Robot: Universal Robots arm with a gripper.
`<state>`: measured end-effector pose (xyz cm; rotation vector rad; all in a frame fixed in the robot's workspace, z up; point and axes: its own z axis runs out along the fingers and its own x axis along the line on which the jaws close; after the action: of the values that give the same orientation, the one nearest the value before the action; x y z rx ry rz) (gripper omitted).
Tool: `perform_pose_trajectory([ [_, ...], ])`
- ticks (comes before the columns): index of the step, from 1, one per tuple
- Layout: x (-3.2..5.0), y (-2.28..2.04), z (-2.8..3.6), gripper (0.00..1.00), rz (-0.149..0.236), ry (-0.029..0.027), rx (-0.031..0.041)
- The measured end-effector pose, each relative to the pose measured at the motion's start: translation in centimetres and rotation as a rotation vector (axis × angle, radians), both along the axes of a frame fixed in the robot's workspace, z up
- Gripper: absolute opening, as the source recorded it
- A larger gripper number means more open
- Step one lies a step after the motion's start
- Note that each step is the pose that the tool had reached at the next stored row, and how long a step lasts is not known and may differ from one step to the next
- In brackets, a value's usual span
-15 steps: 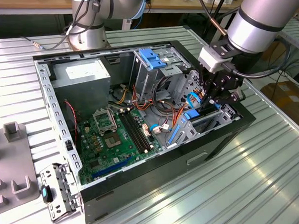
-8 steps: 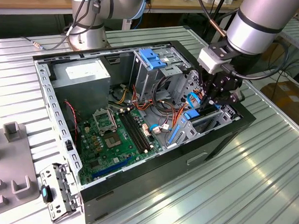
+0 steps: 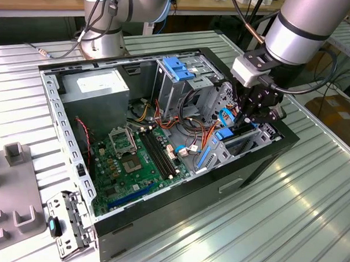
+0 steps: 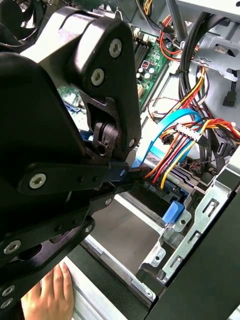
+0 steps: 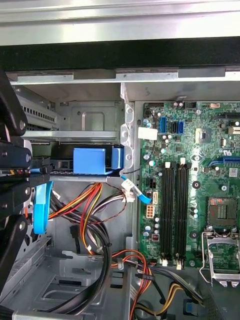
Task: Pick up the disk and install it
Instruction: 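Insert the second disk wire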
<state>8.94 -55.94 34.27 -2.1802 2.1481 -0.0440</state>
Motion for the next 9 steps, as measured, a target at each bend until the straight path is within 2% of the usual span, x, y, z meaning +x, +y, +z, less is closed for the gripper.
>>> perform_pose_trajectory([
  [9, 0.00, -0.03, 0.00, 0.16, 0.000, 0.0000, 0.0000],
])
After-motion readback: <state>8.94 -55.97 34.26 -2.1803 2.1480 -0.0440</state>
